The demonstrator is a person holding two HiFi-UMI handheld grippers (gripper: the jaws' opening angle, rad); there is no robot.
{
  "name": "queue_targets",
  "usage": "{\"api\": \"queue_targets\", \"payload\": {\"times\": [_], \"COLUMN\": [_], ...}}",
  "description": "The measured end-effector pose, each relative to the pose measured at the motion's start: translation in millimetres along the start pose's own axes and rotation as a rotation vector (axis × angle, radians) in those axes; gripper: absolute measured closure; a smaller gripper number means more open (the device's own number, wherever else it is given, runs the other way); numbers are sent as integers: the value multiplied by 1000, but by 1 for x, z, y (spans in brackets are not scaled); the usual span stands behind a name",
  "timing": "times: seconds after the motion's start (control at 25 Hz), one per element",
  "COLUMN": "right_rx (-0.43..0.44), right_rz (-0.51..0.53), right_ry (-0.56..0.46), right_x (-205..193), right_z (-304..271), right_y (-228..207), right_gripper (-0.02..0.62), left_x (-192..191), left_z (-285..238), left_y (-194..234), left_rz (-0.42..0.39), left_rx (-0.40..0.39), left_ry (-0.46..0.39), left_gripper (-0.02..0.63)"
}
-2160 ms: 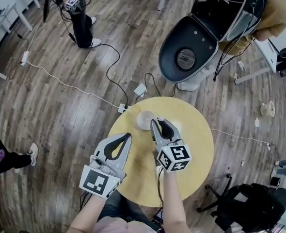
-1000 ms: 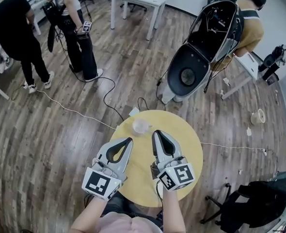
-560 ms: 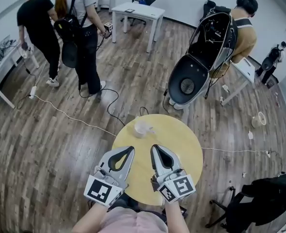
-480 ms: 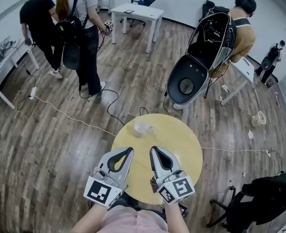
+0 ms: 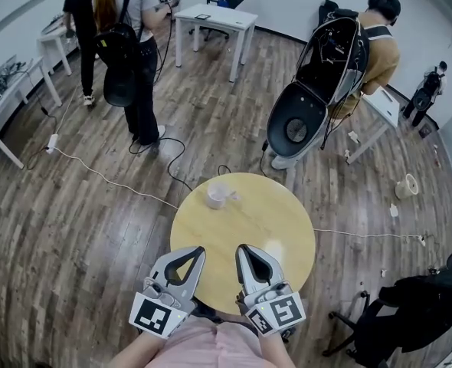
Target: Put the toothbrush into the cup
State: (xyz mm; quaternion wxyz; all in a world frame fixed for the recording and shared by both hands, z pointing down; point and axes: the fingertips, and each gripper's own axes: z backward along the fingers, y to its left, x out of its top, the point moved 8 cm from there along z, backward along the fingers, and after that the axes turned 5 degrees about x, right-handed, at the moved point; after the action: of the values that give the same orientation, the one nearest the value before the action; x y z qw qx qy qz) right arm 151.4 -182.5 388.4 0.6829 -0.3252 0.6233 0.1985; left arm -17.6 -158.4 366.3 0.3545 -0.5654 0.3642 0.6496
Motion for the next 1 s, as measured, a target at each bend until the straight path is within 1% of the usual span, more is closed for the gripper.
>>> {"api": "queue_targets", "payload": {"times": [0.2, 0.4, 1.0], "right_rx": [-17, -18, -21], "right_rz": [18, 54, 68], "right_ry": [39, 55, 51], "right_x": [-14, -10, -8], "right_z": [4, -2, -10], "right_y": [3, 0, -1], "right_gripper": [589, 589, 589], "left_x": [-8, -3, -2], "left_z": [2, -6, -9], "left_y": [-1, 3, 10], "left_rz": [17, 8, 7], "left_rx": [9, 9, 9], "left_ry": [24, 9, -1], "left_gripper": [606, 606, 606]}}
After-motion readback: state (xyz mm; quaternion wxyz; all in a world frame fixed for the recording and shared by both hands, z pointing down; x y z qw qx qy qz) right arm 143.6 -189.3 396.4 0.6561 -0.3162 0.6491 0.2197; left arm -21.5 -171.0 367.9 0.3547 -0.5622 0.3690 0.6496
